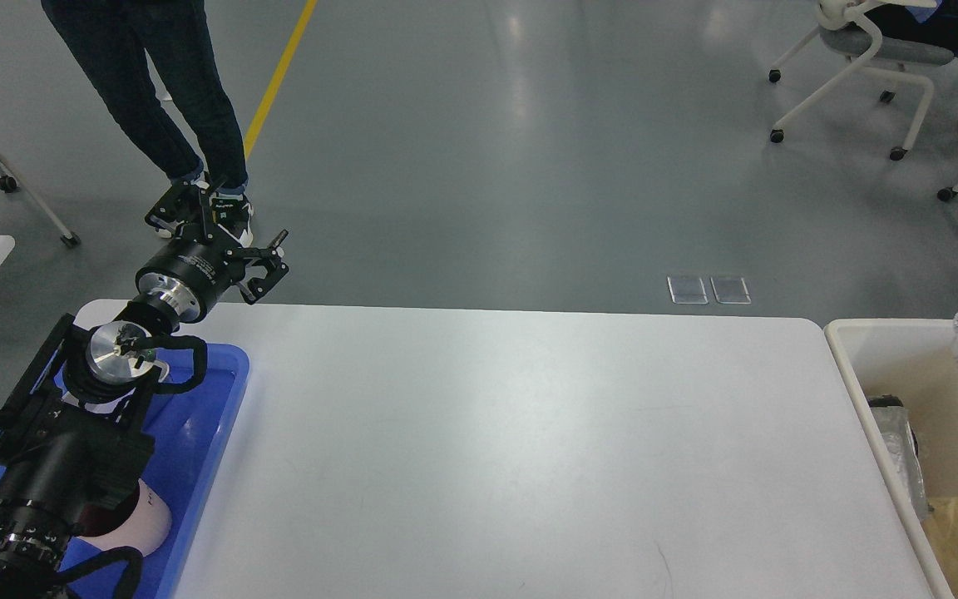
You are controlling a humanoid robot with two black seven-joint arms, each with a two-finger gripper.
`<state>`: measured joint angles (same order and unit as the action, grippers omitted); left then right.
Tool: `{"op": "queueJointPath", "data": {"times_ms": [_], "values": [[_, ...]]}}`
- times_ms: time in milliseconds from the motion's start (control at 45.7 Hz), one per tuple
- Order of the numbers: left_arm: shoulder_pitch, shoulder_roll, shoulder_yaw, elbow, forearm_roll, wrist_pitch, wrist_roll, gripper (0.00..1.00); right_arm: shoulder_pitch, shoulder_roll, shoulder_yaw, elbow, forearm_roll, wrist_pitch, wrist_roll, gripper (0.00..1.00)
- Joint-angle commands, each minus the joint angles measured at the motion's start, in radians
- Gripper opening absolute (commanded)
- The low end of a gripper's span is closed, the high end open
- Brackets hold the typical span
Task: Tidy desktop
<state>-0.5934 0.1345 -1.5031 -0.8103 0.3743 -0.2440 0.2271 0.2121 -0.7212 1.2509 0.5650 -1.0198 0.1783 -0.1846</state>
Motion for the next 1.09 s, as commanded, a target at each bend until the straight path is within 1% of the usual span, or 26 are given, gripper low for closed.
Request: {"op": "queueJointPath", "data": {"times_ms": [0, 219, 328, 372, 394, 416, 438, 482, 503, 591, 832, 941, 1073], "values": [[0.001, 0.004, 0.001, -0.001, 0.0, 0.0, 0.0, 0.97, -0.005, 0.006, -0.004, -0.025, 0.0, -0.02, 0.001, 0.0], [-0.011, 0.005, 0.003, 0.0, 0.0, 0.0, 0.0, 0.97, -0.005, 0.008, -0.001, -0.022, 0.001, -0.083, -0.001, 0.0], [-0.014, 0.005, 0.003, -0.001, -0.002, 0.0, 0.0, 0.97, -0.002, 0.006, 0.008, -0.022, 0.003, -0.117, -0.003, 0.33], [-0.014, 0.005, 0.003, 0.0, 0.0, -0.001, 0.001, 0.97, -0.002, 0.008, 0.018, -0.022, 0.007, -0.138, -0.001, 0.54], [-0.014, 0.005, 0.003, -0.001, 0.0, -0.003, 0.001, 0.97, 0.0, 0.009, 0.021, -0.019, 0.015, -0.146, -0.001, 0.66], [-0.014, 0.005, 0.003, -0.001, -0.002, -0.003, 0.001, 0.97, 0.003, 0.009, 0.022, -0.017, 0.041, -0.148, -0.003, 0.83], [-0.014, 0.005, 0.003, -0.001, -0.002, -0.003, 0.001, 0.97, 0.003, 0.009, 0.025, -0.017, 0.067, -0.148, -0.001, 0.9], [-0.013, 0.005, 0.003, -0.001, -0.002, -0.003, 0.001, 0.97, 0.003, 0.008, 0.027, -0.022, 0.136, -0.149, -0.001, 0.99], [-0.014, 0.005, 0.003, -0.001, -0.002, -0.004, 0.001, 0.97, 0.003, 0.006, 0.025, -0.022, 0.171, -0.152, -0.001, 1.0], [-0.014, 0.007, 0.003, -0.001, -0.002, -0.003, 0.001, 0.97, 0.0, 0.003, 0.025, -0.016, 0.273, -0.148, -0.001, 1.0], [-0.051, 0.054, 0.004, -0.001, 0.0, -0.005, 0.001, 0.97, 0.019, -0.006, 0.022, 0.018, 0.297, -0.141, -0.001, 1.0], [-0.068, 0.071, 0.004, -0.003, 0.0, -0.017, 0.001, 0.97, 0.099, -0.006, 0.022, 0.073, 0.297, -0.138, 0.002, 1.0], [-0.143, 0.089, 0.006, -0.001, 0.0, -0.04, 0.0, 0.97, 0.222, -0.023, 0.022, 0.162, 0.297, -0.137, 0.002, 1.0]]}}
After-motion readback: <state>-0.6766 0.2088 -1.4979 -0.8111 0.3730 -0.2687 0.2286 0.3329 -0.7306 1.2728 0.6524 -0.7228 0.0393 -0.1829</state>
